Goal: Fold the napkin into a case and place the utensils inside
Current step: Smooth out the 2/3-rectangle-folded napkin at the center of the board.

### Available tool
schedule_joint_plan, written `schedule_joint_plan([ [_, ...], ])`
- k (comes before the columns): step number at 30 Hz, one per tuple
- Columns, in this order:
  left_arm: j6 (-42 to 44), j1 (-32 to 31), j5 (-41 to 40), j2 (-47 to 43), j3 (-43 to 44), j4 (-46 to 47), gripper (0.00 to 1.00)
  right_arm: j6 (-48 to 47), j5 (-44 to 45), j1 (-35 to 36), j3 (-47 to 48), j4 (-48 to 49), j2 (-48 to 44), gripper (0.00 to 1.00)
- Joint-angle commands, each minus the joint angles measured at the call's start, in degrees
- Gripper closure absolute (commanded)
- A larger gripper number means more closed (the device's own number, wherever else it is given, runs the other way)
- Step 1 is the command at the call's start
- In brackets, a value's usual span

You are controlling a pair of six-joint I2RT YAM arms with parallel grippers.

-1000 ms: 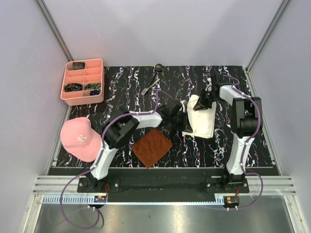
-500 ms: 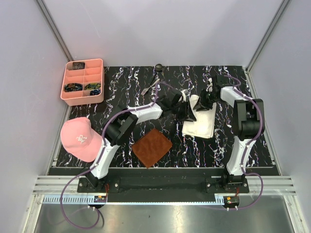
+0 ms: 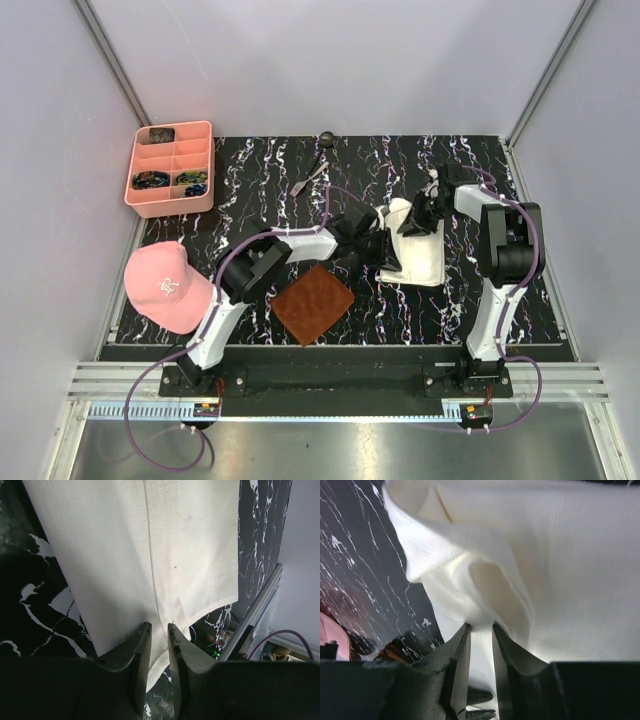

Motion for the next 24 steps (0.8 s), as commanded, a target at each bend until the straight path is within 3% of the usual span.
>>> schedule_joint_plan([
  [1, 0.85, -2.24, -1.62, -1.87, -3.82, -1.50, 0.74, -1.94, 2.77, -0.44, 3.43, 0.92, 0.81, 0.67],
  [8, -0.29, -2.59, -1.27, -6.09, -6.28, 1.05, 0.71, -1.77, 3.73, -0.44, 0.62, -2.68, -8.76, 0.56],
  [14, -0.91, -1.01, -1.09, -13.47, -7.42, 1.67, 0.65, -2.47, 4.61, -0.44, 2.11, -4.36, -9.22, 0.54],
  [17, -0.29, 1.27, -1.62, -16.90, -7.86, 0.96, 0.65, -2.21, 4.35, -0.53, 3.69, -4.36, -7.90, 0.61],
  [19, 0.06, 2.85, -1.19, -17.52, -7.34, 0.44, 0.65, -1.77, 3.65, -0.35, 4.30, -4.01, -7.20, 0.71],
  [24, -0.73, 3.30, 0.84, -12.53, -2.51, 0.34, 0.72, -1.50, 3.73, -0.44, 7.82, -2.87, -2.54, 0.84],
])
